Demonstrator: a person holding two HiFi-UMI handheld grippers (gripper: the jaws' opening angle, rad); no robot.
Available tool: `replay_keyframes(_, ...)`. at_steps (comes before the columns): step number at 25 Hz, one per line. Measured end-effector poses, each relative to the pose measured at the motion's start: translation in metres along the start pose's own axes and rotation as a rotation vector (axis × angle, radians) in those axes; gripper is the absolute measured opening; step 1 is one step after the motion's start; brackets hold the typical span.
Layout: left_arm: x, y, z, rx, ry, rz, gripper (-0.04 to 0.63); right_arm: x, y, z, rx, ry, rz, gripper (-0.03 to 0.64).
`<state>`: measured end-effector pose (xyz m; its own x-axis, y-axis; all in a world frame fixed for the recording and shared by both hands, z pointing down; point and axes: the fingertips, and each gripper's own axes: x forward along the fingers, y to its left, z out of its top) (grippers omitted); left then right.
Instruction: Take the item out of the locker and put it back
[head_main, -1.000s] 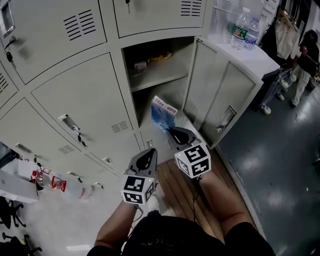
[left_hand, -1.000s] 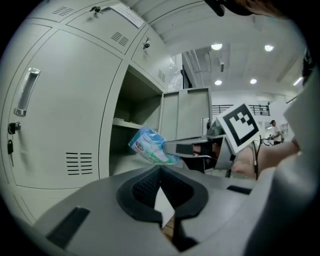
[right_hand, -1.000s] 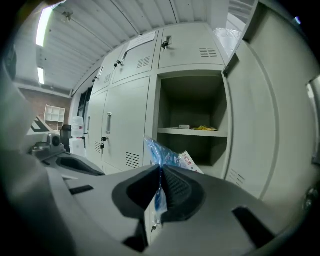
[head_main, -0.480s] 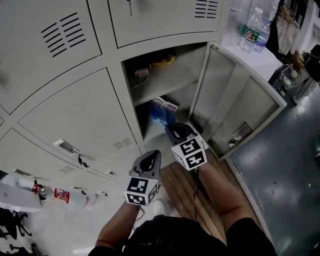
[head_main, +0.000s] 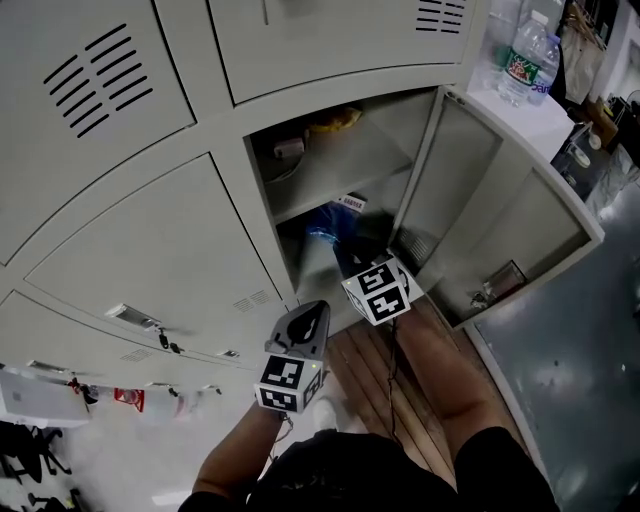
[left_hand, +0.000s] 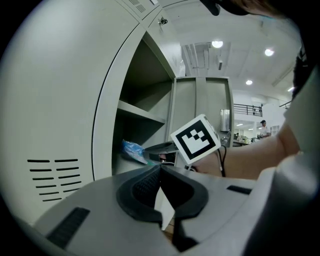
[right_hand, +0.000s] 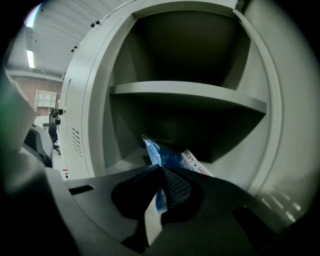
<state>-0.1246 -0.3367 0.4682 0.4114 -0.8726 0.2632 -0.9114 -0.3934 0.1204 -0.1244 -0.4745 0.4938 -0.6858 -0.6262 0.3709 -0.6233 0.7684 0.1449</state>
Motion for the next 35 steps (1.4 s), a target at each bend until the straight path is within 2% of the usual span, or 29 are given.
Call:
replay_keyframes(19, 0.004, 0.018, -0.018, -0.013, 0.041, -0.005, 0.003, 0.048, 0.004, -0.036, 0.002, 0.154, 0.03, 0.021)
replay_keyframes(24, 0.003, 0.017, -0.021, -0.019, 0.044, -0.008, 0.003, 0.051, 0.01, -0.044, -0.009, 0.185, 0.054, 0.058)
replay_keyframes(35, -0.003, 0.016, -0.022, -0.033, 0.04, -0.008, 0.003, 0.05, 0.017, -0.041, -0.025, 0.155, 0.065, 0.126)
